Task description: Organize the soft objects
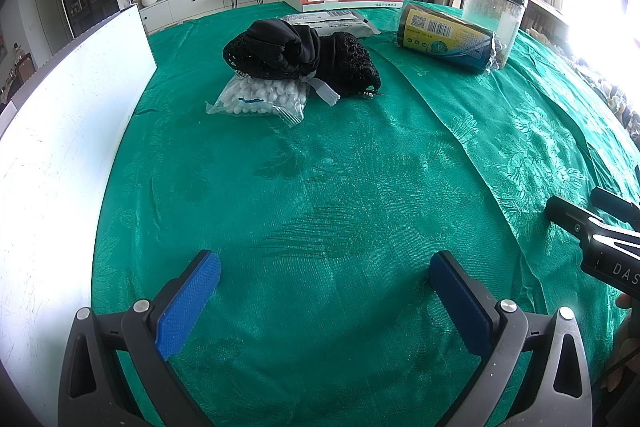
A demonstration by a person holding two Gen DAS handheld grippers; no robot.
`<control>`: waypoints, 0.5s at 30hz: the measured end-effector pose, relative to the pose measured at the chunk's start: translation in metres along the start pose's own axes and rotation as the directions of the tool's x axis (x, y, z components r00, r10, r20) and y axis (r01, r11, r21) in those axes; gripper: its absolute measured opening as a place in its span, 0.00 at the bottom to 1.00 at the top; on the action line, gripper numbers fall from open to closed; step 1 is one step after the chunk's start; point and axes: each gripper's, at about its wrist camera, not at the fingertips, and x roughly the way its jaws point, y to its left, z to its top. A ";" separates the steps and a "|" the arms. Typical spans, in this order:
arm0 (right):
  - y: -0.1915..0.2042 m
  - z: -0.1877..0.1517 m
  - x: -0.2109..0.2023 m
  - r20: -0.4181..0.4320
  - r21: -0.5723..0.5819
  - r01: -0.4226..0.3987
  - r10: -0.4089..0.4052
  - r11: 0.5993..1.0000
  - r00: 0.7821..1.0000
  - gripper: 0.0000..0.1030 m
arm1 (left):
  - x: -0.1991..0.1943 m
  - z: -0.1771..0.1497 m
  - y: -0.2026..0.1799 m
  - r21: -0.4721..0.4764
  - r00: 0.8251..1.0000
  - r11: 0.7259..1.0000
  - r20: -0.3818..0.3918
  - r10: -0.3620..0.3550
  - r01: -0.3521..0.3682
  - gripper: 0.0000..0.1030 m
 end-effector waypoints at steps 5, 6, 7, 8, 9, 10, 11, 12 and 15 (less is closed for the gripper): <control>0.000 0.000 0.000 0.000 0.000 0.000 0.000 1.000 1.000 0.88 | 0.000 0.000 0.000 0.000 1.000 1.000 0.000 0.000 0.000 1.00; 0.000 0.000 0.000 0.000 0.000 0.000 0.000 1.000 1.000 0.88 | 0.000 0.000 0.000 0.000 1.000 1.000 0.000 0.000 0.000 1.00; 0.000 0.000 0.000 0.000 0.000 0.000 0.000 1.000 1.000 0.88 | 0.000 0.000 0.000 0.000 1.000 1.000 0.000 0.000 0.000 1.00; 0.000 0.000 0.000 0.000 0.000 0.000 0.000 1.000 1.000 0.88 | 0.000 0.000 0.000 0.000 1.000 1.000 0.000 0.000 0.000 1.00; 0.000 0.000 0.000 0.000 0.000 0.000 0.000 1.000 1.000 0.88 | 0.000 0.000 0.000 0.003 1.000 1.000 -0.004 0.001 -0.001 1.00; 0.000 0.000 0.000 0.000 0.000 0.000 0.000 1.000 1.000 0.88 | -0.001 0.002 -0.001 0.006 1.000 1.000 -0.027 -0.003 0.003 1.00; 0.000 0.000 0.000 0.000 0.000 0.000 0.000 1.000 1.000 0.88 | -0.002 0.005 -0.001 0.005 0.999 1.000 -0.051 -0.015 0.015 1.00; 0.000 0.000 0.000 0.000 0.000 0.000 0.000 1.000 1.000 0.88 | -0.008 0.010 -0.001 0.003 0.998 0.999 -0.047 -0.036 0.037 1.00; 0.000 0.000 0.000 0.000 0.000 0.000 0.000 1.000 1.000 0.88 | -0.036 0.035 -0.002 0.001 0.998 0.999 0.056 -0.041 0.041 1.00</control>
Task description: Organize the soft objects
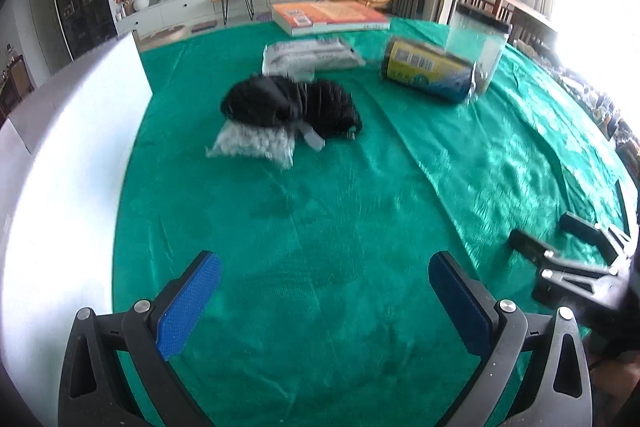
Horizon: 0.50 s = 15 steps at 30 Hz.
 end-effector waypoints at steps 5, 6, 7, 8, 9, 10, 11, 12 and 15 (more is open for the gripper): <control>0.000 0.000 0.000 0.000 0.000 0.000 0.000 1.000 1.000 0.88 | -0.002 0.058 0.012 -0.093 0.997 0.996 0.076 0.022 -0.015 1.00; 0.000 0.000 0.000 0.000 0.000 -0.001 0.001 1.000 1.000 0.88 | 0.002 0.067 0.015 -0.116 0.995 0.993 0.092 0.044 -0.033 1.00; 0.000 0.000 0.000 0.000 0.000 -0.001 0.001 1.000 1.000 0.88 | 0.007 0.076 0.018 -0.128 0.993 0.990 0.100 0.065 -0.052 1.00; 0.000 0.000 0.000 0.000 0.000 -0.001 0.001 1.000 1.000 0.88 | 0.015 0.085 0.018 -0.120 0.992 0.990 0.098 0.079 -0.067 1.00; 0.000 0.000 0.000 0.000 0.000 -0.001 0.001 1.000 1.000 0.88 | 0.026 0.094 0.015 -0.090 0.993 0.993 0.079 0.090 -0.083 1.00; 0.000 0.000 0.000 0.000 0.000 -0.001 0.001 1.000 1.000 0.88 | 0.038 0.100 0.011 -0.046 0.993 0.994 0.052 0.105 -0.103 1.00; 0.000 0.000 0.000 0.000 0.000 -0.001 0.001 1.000 1.000 0.88 | 0.050 0.105 0.005 0.008 0.992 0.992 0.030 0.124 -0.125 1.00; 0.000 0.000 0.000 0.000 0.000 -0.001 0.001 1.000 1.000 0.88 | 0.062 0.108 0.000 0.061 0.991 0.989 0.009 0.136 -0.137 1.00; 0.000 0.000 0.000 0.000 0.000 -0.001 0.001 1.000 1.000 0.88 | 0.082 0.105 -0.007 0.074 0.986 0.994 -0.153 -0.068 0.080 0.99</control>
